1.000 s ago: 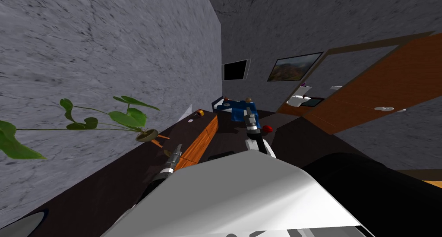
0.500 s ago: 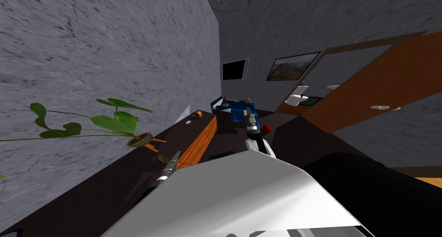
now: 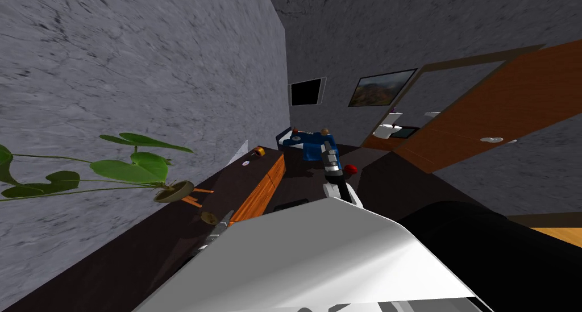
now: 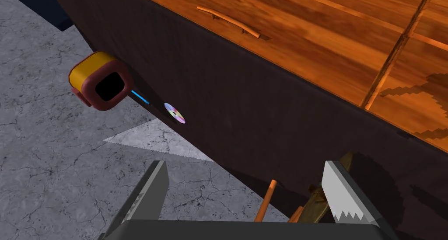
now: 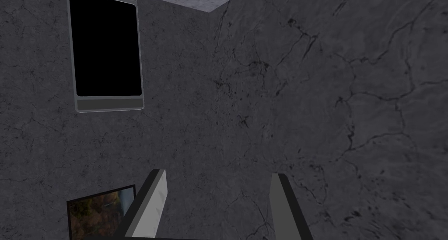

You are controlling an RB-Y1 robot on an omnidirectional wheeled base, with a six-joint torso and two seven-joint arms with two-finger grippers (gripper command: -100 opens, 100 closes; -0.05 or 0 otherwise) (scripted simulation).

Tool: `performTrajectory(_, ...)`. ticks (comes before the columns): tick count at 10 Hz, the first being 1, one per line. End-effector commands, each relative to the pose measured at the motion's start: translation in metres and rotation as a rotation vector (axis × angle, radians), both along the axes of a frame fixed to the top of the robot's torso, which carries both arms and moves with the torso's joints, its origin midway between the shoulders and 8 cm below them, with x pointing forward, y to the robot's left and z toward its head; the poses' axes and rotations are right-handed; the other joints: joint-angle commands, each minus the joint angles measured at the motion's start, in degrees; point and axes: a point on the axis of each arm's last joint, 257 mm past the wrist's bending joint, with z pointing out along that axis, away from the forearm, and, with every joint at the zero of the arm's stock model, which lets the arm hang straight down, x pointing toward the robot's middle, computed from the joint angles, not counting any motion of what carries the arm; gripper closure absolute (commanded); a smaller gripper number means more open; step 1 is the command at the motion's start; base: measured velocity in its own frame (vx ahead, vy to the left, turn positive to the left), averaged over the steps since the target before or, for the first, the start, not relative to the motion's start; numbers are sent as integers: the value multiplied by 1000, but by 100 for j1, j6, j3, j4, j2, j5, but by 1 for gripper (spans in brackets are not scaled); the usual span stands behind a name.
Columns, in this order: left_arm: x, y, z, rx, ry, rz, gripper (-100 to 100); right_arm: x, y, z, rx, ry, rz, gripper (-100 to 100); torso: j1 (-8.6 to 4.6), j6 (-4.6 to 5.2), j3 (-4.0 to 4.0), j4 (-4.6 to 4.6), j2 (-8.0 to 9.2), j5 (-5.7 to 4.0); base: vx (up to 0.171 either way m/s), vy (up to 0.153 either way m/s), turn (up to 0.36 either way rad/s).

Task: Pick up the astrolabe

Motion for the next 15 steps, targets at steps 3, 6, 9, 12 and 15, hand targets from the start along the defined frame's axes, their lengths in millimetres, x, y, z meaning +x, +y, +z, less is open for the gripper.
performTrajectory(3, -29, 21, -17, 42, 121, 2, -100, 0, 0, 0, 0, 0, 0, 0, 14, 1, -4, -2, -8, 2, 72, 39, -49)
performTrajectory(6, -62, 49, -31, 95, 262, 2, -100, 0, 0, 0, 0, 0, 0, 0, 18, 0, -4, -2, -7, 3, 81, 62, -64)
performTrajectory(9, -90, 75, -37, 143, 380, 4, -100, 0, 0, 0, 0, 0, 0, 0, 36, 1, -11, -4, -19, 8, 102, 104, -72)
performTrajectory(12, -110, 99, -39, 185, 474, 5, -100, 0, 0, 0, 0, 0, 0, 0, 32, 1, -9, -3, -17, 8, 90, 101, -60)
performTrajectory(15, -127, 121, -36, 227, 558, 5, -100, 0, 0, 0, 0, 0, 0, 0, 31, 1, -9, -3, -16, 7, 85, 96, -66)
